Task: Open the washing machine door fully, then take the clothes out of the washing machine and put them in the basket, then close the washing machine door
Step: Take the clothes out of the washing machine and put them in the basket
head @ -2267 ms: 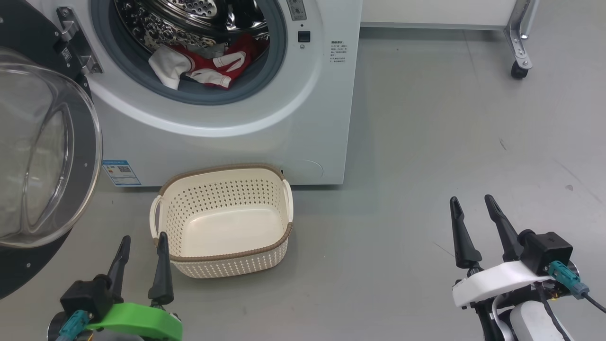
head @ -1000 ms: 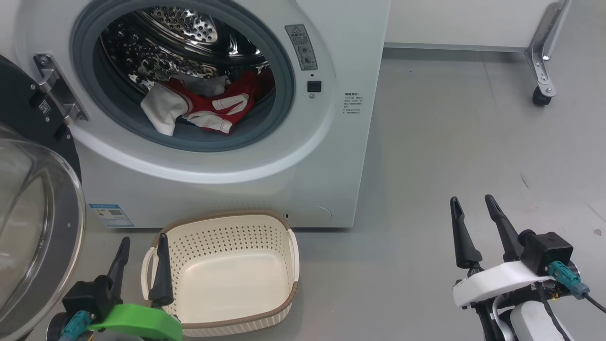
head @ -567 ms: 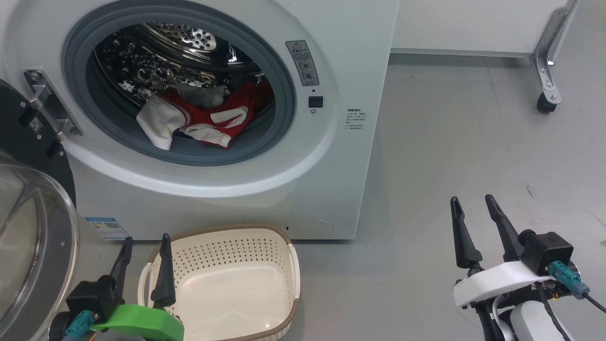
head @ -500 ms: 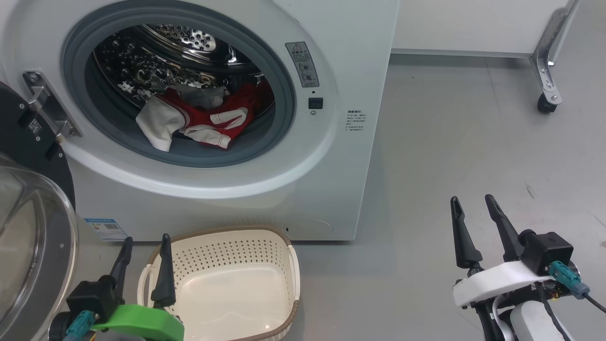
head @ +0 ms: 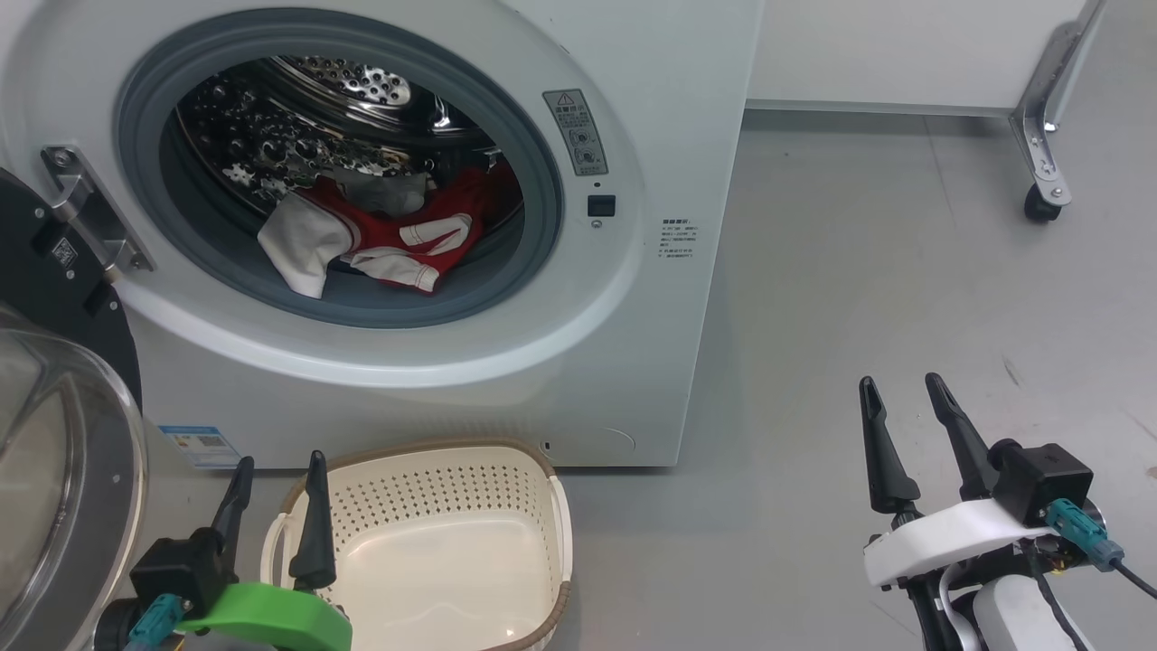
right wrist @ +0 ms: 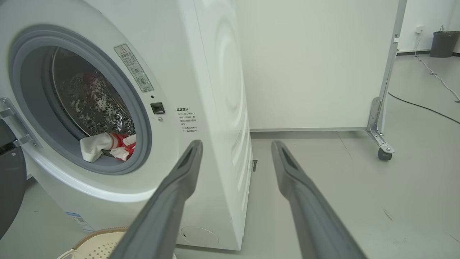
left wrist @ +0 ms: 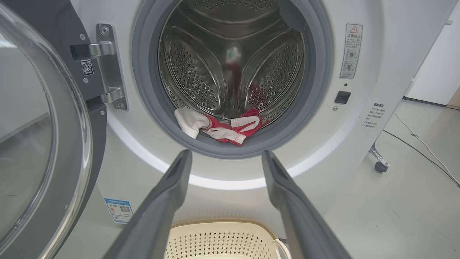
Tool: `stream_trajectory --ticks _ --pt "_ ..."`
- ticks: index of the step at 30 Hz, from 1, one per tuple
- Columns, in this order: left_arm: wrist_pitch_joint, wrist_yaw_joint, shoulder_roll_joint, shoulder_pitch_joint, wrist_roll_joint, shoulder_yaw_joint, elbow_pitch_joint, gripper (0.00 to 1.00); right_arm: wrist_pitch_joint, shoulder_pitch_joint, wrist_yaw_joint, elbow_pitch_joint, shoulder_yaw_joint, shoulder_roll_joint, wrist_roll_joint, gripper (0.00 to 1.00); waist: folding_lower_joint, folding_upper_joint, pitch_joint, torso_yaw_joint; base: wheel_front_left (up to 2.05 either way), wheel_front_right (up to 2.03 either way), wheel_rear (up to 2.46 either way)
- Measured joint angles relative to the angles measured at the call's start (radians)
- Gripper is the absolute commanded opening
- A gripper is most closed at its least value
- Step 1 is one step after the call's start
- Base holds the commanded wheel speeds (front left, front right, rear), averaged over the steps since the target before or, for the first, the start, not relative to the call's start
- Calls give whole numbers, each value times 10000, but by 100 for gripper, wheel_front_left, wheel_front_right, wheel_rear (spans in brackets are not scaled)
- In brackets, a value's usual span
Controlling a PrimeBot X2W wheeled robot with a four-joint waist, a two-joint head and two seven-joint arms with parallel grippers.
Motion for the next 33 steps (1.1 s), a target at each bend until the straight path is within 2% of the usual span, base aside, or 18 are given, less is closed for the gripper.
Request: stream_trajectory --ticks 21,33 --pt "0 15 0 0 29 23 13 100 0 0 2 15 -4 42 0 100 0 0 5 8 0 0 0" --pt "19 276 94 -17 176 155 -299 100 -67 -20 50 -184 171 104 -19 100 0 0 629 -270 0 0 0"
